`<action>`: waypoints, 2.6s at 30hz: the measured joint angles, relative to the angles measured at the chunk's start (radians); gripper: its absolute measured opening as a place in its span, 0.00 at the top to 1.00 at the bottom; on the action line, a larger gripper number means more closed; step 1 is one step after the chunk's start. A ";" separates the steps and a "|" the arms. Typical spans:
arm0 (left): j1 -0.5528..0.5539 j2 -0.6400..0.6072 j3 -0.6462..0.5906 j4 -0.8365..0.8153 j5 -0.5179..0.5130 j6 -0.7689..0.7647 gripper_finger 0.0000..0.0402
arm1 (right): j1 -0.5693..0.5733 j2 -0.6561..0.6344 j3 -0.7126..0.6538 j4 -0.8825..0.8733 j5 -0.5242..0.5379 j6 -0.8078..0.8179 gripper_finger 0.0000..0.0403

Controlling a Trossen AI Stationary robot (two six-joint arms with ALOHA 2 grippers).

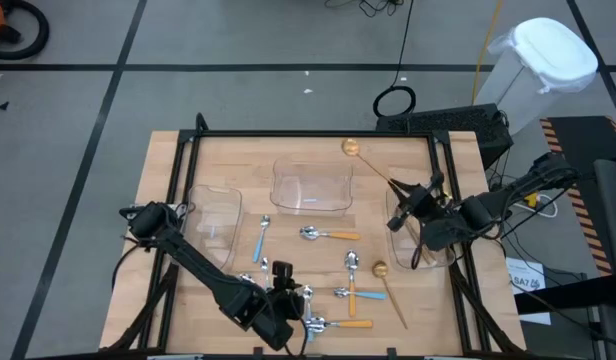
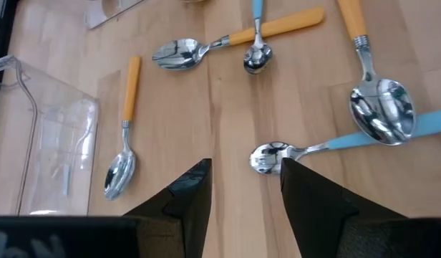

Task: Sort silverware by color (type)
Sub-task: Put the gold spoon into the right transparent bin

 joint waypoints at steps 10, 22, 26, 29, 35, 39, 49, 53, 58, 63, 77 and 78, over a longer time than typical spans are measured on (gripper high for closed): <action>-0.001 0.000 0.000 0.001 -0.004 0.001 0.59 | 0.016 0.004 0.113 -0.550 -0.399 0.549 0.97; 0.001 0.000 0.000 0.002 -0.004 0.007 0.59 | 0.121 0.051 0.451 -0.971 -0.583 0.756 0.97; 0.001 0.000 0.000 0.002 -0.004 0.008 0.59 | 0.128 0.066 0.540 -1.009 -0.675 0.745 0.97; 0.001 0.000 0.000 0.003 -0.004 0.009 0.59 | 0.128 0.074 0.548 -1.013 -0.746 0.752 0.97; 0.001 0.000 0.000 0.004 -0.004 0.009 0.59 | 0.128 0.075 0.534 -1.014 -0.801 0.656 0.97; 0.001 0.000 0.000 0.006 -0.004 0.005 0.59 | 0.128 0.055 0.534 -1.011 -0.805 0.586 0.97; 0.001 0.000 0.000 0.011 -0.004 0.004 0.59 | 0.115 -0.018 0.533 -1.014 -0.800 0.429 0.97; 0.001 0.000 0.000 0.011 -0.004 0.003 0.59 | 0.099 -0.044 0.532 -1.013 -0.769 0.406 0.97; 0.001 0.000 0.000 0.011 -0.004 0.004 0.59 | 0.082 -0.065 0.522 -1.011 -0.743 0.356 0.97; 0.001 0.000 0.000 0.011 -0.004 0.004 0.59 | 0.056 -0.092 0.450 -1.014 -0.786 0.354 0.97; 0.002 0.000 0.000 0.015 -0.004 -0.007 0.59 | 0.051 -0.204 0.416 -1.012 -0.854 0.402 0.97; 0.002 0.000 0.000 0.015 -0.004 -0.007 0.59 | 0.051 -0.212 0.410 -1.012 -0.854 0.401 0.97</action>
